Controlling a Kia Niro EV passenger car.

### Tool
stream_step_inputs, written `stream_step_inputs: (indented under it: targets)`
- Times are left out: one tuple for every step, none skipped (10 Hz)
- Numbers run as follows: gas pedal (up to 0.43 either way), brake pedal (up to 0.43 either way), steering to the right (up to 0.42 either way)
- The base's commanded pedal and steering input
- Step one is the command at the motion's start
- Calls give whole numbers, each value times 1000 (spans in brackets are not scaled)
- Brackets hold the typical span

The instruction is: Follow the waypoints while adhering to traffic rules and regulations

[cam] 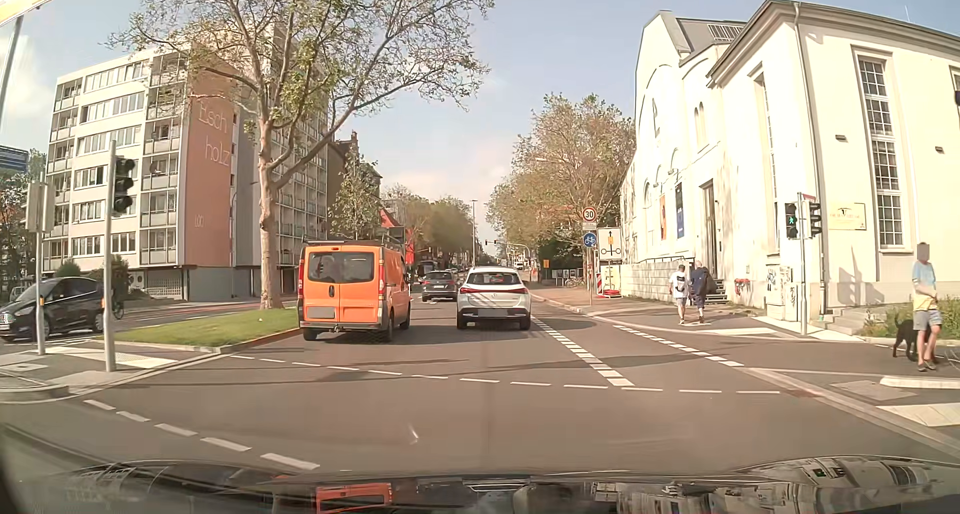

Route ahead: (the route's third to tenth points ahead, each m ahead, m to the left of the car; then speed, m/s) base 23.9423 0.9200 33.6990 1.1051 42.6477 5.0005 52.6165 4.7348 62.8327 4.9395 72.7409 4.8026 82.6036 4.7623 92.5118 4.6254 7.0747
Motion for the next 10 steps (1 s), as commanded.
stream_step_inputs:
  targets:
    - [177, 0, -11]
    - [177, 0, -11]
    - [169, 0, -11]
    - [169, 0, -10]
    - [157, 0, -10]
    - [150, 0, -9]
    - [150, 0, -8]
    - [150, 0, -8]
    - [150, 0, -9]
    - [138, 0, -9]
